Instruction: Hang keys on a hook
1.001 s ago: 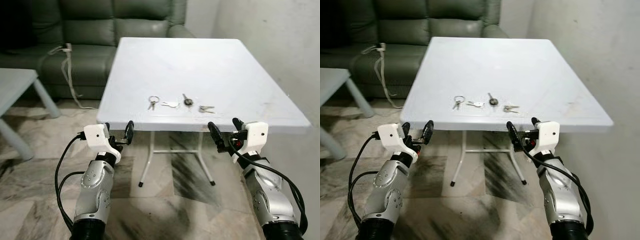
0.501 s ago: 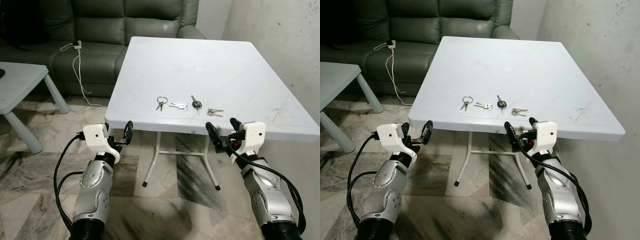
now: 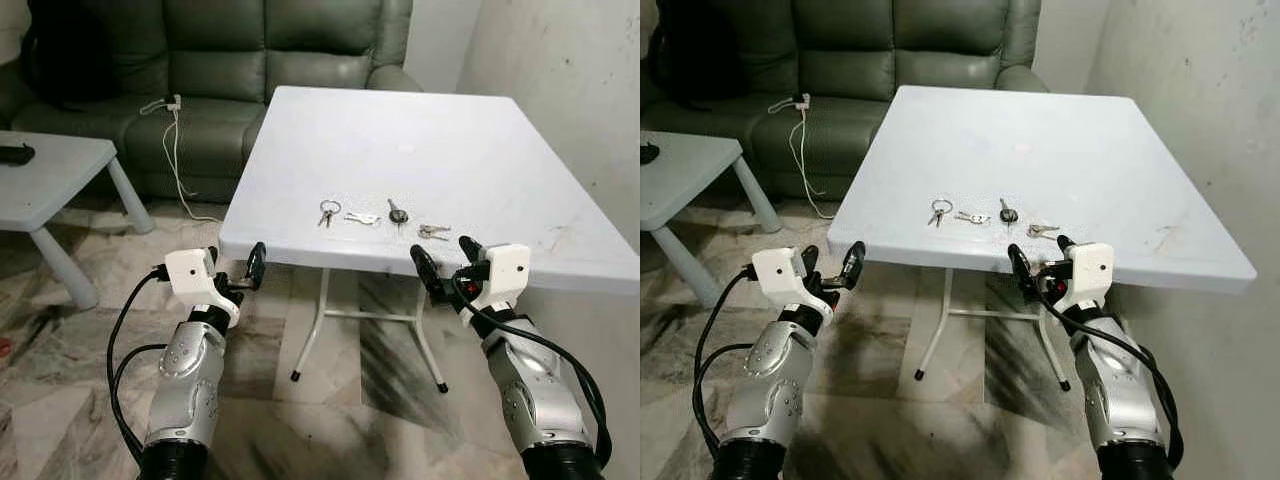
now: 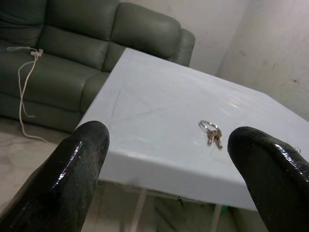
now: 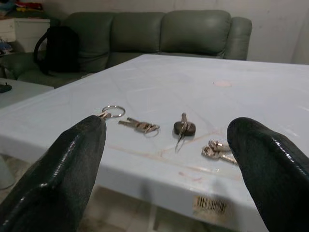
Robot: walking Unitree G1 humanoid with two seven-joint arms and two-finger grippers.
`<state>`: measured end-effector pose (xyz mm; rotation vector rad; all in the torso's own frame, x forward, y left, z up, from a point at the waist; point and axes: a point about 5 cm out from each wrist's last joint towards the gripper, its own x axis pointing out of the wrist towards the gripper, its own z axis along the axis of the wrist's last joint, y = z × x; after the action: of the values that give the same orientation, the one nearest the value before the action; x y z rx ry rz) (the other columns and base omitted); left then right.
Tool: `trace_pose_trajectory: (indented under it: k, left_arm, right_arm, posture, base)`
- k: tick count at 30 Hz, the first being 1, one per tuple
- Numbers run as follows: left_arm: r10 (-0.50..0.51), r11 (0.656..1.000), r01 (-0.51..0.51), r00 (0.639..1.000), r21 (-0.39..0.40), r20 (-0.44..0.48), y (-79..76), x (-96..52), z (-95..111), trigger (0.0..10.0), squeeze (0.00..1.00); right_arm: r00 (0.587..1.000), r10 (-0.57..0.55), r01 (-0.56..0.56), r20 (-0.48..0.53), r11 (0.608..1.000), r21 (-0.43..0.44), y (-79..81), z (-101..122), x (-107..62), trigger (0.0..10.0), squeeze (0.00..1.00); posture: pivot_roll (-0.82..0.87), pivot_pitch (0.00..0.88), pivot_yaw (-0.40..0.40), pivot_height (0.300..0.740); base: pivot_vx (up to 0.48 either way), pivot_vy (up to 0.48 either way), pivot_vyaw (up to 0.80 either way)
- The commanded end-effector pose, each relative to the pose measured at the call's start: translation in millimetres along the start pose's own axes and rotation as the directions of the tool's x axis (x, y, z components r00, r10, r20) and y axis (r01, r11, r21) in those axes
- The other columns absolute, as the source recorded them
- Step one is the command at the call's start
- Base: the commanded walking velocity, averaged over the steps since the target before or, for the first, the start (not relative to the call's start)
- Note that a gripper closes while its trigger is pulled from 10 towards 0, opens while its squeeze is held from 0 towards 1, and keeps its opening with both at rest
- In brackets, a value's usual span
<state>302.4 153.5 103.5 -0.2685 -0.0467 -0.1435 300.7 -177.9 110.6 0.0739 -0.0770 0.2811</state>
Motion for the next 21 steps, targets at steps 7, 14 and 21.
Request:
trace_pose_trajectory:
  k: [7,14,21]
  left_arm:
    - [-0.013,1.0,0.013,1.0,0.005,0.017,-1.9,1.3,4.9,10.0,0.0]
    - [-0.011,1.0,0.011,1.0,0.004,0.018,-2.3,1.6,5.0,10.0,0.0]
    - [-0.011,1.0,0.011,1.0,0.004,0.017,-2.3,1.6,4.6,10.0,0.0]
  right_arm:
    - [1.0,-0.001,0.001,0.016,1.0,-0.008,-1.0,4.7,0.8,10.0,0.0]
    - [1.0,-0.001,0.001,0.015,1.0,-0.011,-2.1,4.9,0.4,10.0,0.0]
    - [1.0,-0.001,0.001,0.015,1.0,-0.011,-2.2,5.0,0.0,10.0,0.0]
  posture:
    - [-0.03,0.0,-0.048,0.74]
    - [-0.03,0.0,-0.05,0.74]
    - [-0.03,0.0,-0.052,0.74]
  base:
    - [0.309,0.0,0.0]
    - [0.307,0.0,0.0]
    - [0.307,0.0,0.0]
